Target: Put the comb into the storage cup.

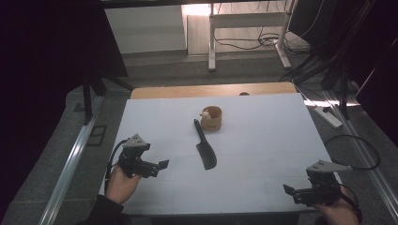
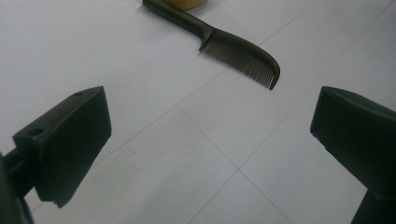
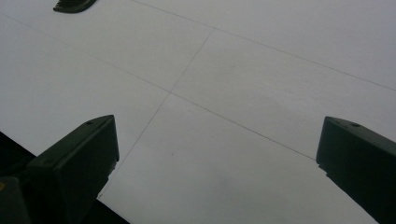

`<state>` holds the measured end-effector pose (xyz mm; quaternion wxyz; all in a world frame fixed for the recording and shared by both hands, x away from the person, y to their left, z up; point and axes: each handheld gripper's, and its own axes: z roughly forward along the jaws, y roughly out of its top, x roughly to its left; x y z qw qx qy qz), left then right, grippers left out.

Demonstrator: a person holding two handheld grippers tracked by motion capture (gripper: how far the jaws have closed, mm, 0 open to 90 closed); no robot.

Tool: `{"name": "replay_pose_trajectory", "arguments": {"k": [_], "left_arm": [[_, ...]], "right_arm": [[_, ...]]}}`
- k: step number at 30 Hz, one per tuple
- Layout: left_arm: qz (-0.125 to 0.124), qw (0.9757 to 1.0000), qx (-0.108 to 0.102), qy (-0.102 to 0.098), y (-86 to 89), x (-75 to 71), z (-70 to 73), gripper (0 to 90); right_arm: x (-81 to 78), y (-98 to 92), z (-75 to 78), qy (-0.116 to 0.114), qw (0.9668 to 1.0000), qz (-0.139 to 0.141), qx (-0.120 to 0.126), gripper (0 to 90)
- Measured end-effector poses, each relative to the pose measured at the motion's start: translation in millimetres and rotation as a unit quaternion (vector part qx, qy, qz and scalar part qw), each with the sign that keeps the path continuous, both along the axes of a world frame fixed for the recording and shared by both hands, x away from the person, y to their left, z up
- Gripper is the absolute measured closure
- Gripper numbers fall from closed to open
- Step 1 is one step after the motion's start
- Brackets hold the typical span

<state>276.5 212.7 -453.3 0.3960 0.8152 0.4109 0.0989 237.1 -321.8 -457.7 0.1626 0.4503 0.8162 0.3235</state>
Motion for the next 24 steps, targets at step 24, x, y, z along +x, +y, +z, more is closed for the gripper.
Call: {"name": "replay_pose_trajectory", "arguments": {"k": [24], "left_arm": [[-0.035,0.999,0.023,0.015,-32.3,45.6,7.9,0.0]], "right_arm": [[0.7,0.6,-0.5,0.005,1.0,0.004,-0.001,0.0]]}}
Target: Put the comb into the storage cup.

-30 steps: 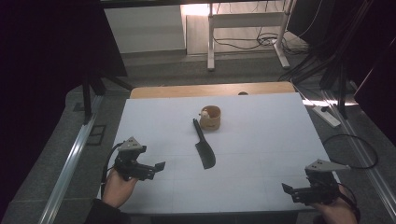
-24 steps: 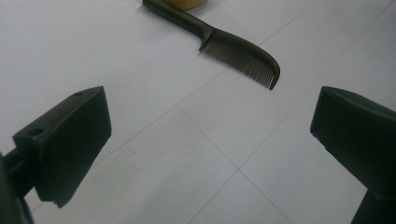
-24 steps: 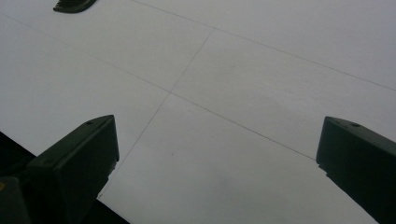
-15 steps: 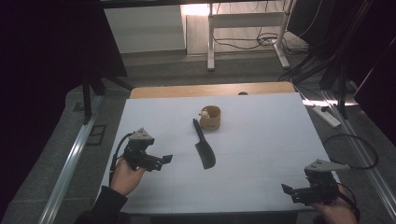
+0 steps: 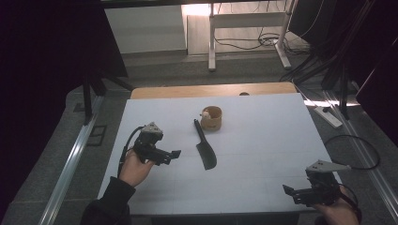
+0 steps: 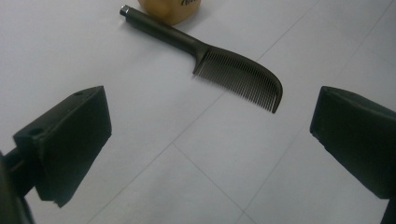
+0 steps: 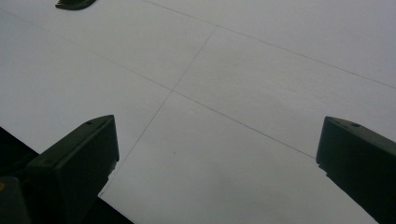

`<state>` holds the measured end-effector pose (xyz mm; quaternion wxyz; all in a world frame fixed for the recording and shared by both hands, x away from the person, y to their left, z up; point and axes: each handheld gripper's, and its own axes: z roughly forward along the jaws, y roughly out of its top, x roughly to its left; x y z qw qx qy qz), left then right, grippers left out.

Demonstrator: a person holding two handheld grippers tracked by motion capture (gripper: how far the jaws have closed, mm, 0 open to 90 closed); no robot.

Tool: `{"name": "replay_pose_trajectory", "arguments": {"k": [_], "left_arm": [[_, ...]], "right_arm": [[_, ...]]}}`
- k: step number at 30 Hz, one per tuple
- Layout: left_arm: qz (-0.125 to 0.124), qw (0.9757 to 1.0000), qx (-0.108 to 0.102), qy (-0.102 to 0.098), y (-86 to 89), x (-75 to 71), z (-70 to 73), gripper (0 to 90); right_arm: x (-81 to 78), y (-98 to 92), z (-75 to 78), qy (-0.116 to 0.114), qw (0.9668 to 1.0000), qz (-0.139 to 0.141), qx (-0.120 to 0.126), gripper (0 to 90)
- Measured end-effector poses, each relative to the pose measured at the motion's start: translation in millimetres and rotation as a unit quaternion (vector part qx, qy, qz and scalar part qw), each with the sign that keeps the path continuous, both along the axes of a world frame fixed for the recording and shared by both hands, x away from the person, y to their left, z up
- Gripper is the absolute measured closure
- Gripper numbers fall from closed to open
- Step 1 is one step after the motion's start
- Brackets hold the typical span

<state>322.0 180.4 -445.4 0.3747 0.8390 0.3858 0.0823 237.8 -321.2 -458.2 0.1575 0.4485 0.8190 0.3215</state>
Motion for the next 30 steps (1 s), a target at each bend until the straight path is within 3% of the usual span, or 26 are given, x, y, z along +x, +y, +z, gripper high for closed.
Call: {"name": "replay_pose_trajectory", "arguments": {"k": [15,30], "left_arm": [[-0.015,0.9996,0.022,0.012,-23.6,26.7,-4.2,0.0],[-0.033,0.999,0.023,0.021,-46.2,50.5,-7.3,0.0]], "right_arm": [[0.2,-0.2,-0.1,0.001,1.0,0.001,0.0,0.0],[0.6,0.1,-0.4,0.003,1.0,0.001,-0.001,0.0]]}}
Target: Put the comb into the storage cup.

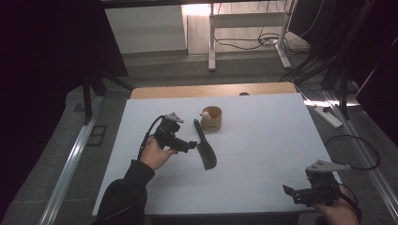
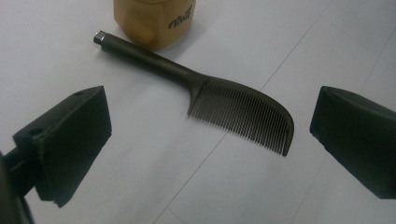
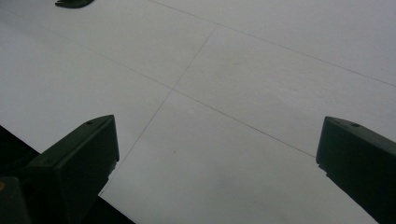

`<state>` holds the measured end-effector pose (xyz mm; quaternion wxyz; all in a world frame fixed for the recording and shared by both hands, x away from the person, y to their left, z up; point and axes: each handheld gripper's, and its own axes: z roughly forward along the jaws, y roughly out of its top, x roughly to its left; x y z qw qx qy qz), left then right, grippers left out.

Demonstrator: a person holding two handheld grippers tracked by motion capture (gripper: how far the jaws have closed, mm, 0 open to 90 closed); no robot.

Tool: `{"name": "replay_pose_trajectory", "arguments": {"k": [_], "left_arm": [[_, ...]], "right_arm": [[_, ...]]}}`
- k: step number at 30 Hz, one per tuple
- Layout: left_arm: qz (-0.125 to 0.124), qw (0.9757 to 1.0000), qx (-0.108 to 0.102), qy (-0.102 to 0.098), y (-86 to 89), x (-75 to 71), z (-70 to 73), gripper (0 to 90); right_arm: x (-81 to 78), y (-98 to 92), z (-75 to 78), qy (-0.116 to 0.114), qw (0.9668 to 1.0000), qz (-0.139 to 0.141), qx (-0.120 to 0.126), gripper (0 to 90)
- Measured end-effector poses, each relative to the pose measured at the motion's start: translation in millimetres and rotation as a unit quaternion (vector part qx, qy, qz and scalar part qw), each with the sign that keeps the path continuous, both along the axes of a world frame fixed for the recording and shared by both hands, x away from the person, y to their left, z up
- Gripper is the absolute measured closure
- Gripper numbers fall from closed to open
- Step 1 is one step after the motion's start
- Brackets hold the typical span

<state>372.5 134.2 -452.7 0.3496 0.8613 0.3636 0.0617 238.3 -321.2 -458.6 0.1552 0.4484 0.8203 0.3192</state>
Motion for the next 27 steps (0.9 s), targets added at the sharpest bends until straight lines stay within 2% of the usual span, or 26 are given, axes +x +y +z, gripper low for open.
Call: {"name": "replay_pose_trajectory", "arguments": {"k": [10,19,27], "left_arm": [[-0.015,0.9999,0.003,0.005,-14.7,14.9,-3.4,0.0],[-0.029,0.9994,0.015,0.014,-31.9,28.7,-10.8,0.0],[-0.036,0.9991,0.014,0.017,-44.4,36.7,-11.9,0.0]], "right_arm": [[0.2,0.4,-0.3,0.001,1.0,0.001,-0.002,0.0],[0.2,0.7,-0.4,0.002,1.0,0.002,-0.003,0.0],[0.4,0.7,-0.5,0.003,1.0,0.004,-0.004,0.0]]}}
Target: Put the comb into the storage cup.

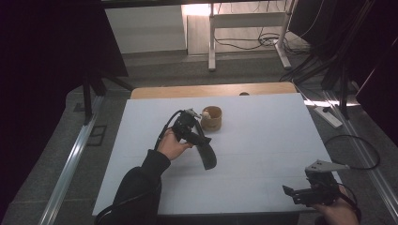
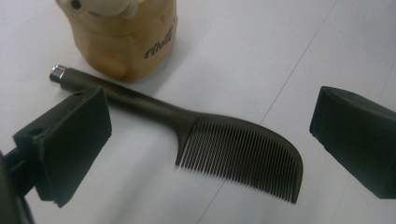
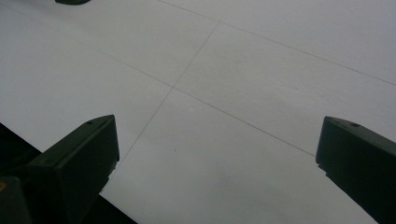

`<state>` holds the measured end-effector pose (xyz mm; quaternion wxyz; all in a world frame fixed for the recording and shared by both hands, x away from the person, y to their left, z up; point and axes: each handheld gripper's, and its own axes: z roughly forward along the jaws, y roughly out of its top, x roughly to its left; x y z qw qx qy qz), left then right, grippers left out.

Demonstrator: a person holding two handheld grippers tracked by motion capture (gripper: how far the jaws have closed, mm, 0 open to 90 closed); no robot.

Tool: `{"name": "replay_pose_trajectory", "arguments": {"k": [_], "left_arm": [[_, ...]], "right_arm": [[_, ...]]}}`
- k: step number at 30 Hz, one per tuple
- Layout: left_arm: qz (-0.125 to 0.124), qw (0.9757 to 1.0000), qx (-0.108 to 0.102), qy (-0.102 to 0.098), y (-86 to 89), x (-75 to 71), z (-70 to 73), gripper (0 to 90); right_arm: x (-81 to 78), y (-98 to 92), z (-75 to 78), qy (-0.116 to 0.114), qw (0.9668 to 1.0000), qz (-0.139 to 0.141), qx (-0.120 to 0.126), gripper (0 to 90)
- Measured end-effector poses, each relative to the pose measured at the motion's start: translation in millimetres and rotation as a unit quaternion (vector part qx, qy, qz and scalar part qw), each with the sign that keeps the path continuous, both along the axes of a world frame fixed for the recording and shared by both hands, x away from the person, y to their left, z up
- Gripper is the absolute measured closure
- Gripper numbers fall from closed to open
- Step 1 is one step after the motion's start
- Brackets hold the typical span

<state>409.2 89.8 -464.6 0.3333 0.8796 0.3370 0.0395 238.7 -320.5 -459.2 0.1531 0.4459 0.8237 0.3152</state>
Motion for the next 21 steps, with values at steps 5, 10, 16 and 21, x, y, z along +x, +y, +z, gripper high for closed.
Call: {"name": "replay_pose_trajectory", "arguments": {"k": [5,10,16,21], "left_arm": [[-0.003,0.9999,0.013,-0.001,-9.2,4.7,-2.5,0.2],[-0.001,0.9999,0.014,-0.002,-13.3,9.5,-4.5,3.7],[-0.006,0.9999,0.014,-0.003,-13.2,12.4,-5.1,42.6],[-0.013,0.9998,0.014,0.008,-14.0,15.1,-8.1,78.1]], "right_arm": [[0.0,0.1,0.0,0.0,1.0,0.001,-0.001,0.0],[-0.2,0.0,0.1,-0.001,1.0,0.0,0.0,0.1],[-0.3,-0.2,0.2,-0.001,1.0,0.0,0.0,0.2],[-0.2,0.0,0.1,-0.001,1.0,0.0,0.0,0.3]]}}
